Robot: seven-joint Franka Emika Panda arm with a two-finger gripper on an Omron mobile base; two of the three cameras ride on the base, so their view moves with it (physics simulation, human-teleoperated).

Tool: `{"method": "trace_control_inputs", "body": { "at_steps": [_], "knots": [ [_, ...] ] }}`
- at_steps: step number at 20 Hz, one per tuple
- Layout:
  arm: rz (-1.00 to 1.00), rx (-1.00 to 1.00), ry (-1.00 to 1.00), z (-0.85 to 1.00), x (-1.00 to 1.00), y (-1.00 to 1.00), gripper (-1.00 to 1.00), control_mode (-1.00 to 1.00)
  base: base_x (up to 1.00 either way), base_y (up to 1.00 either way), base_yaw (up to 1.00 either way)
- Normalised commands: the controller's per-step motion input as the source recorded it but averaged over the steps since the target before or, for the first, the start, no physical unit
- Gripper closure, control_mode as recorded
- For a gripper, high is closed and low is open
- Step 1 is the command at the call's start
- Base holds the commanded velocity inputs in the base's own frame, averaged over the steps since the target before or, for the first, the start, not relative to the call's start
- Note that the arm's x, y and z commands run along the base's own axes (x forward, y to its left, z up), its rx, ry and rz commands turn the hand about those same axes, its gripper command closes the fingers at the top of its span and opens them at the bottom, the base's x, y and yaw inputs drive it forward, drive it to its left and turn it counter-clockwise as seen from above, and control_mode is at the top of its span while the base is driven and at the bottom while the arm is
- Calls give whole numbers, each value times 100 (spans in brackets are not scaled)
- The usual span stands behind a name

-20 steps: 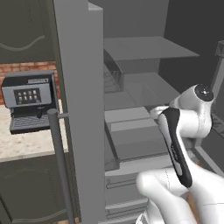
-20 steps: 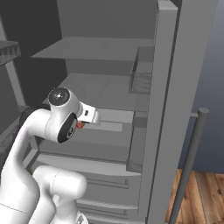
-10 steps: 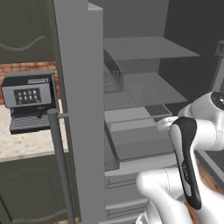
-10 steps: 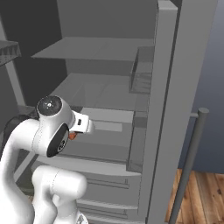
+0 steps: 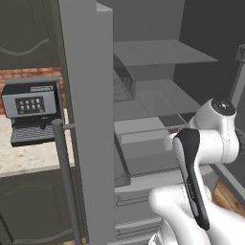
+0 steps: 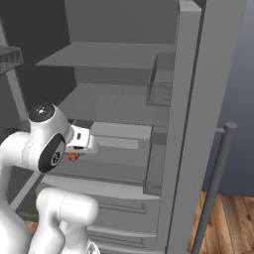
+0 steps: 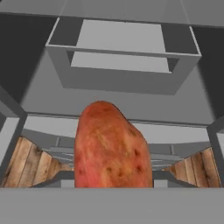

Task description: Gather the cucumber and sweet potato from the fridge and place them on a tray on the dining counter. Then gather the steak and chicken drumstick from the fridge and place them on the other tray.

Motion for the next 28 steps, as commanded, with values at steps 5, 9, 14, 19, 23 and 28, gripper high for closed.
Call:
{"method": "trace_control_inputs", "body": {
  "at_steps": [5, 9, 14, 19, 23, 28],
  "knots": [
    [1, -3, 7, -11, 0, 8, 100, 100, 0, 0, 1],
    [0, 0, 0, 0, 0, 0, 100, 100, -24, -8, 9],
    [0, 0, 0, 0, 0, 0, 100, 100, -55, -28, 8],
    [0, 0, 0, 0, 0, 0, 100, 100, -70, -28, 1],
    [0, 0, 0, 0, 0, 0, 100, 100, -74, -21, -16],
    [0, 0, 0, 0, 0, 0, 100, 100, -55, -16, -44]
  ]
}}
